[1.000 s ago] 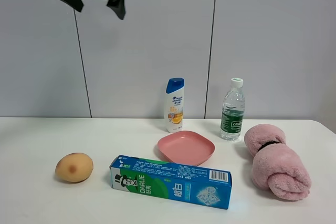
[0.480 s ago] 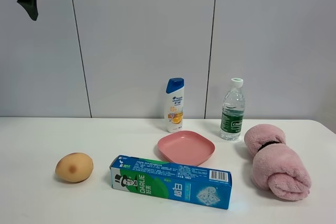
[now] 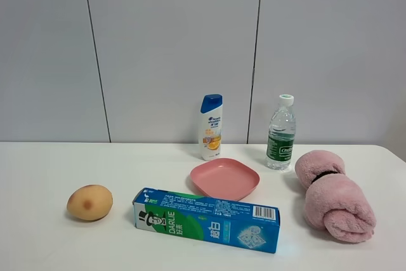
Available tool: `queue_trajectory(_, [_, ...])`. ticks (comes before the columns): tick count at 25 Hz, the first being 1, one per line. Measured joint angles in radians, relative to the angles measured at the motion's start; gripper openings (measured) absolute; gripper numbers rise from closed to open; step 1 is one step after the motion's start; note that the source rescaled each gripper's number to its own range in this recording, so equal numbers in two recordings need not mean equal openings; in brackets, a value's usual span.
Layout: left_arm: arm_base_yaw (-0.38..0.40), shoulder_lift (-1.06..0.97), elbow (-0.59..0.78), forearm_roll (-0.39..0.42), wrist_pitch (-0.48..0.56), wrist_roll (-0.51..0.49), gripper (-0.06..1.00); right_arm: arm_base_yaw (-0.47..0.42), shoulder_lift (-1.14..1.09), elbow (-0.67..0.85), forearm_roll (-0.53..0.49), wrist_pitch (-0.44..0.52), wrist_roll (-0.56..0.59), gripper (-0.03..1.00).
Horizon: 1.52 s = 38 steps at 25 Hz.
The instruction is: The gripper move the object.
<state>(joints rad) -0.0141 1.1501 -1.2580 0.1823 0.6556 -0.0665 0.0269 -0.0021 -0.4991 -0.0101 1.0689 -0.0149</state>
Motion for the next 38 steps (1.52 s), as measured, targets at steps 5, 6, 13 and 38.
queue_trajectory(5, [0.0,-0.28,0.255,0.024,-0.096,0.025,1.0,0.0,0.0,0.0,0.0,0.0,0.0,1.0])
queue_trajectory(6, [0.0,-0.326,0.301,0.026,-0.1,0.033,1.0,0.0,0.0,0.0,0.0,0.0,0.0,1.0])
queue_trajectory(13, [0.0,-0.706,0.598,-0.018,-0.094,0.044,1.0,0.0,0.0,0.0,0.0,0.0,0.0,1.0])
queue_trajectory(38, [0.0,-1.13,0.745,-0.106,0.402,0.045,1.0,0.0,0.0,0.0,0.0,0.0,0.0,1.0])
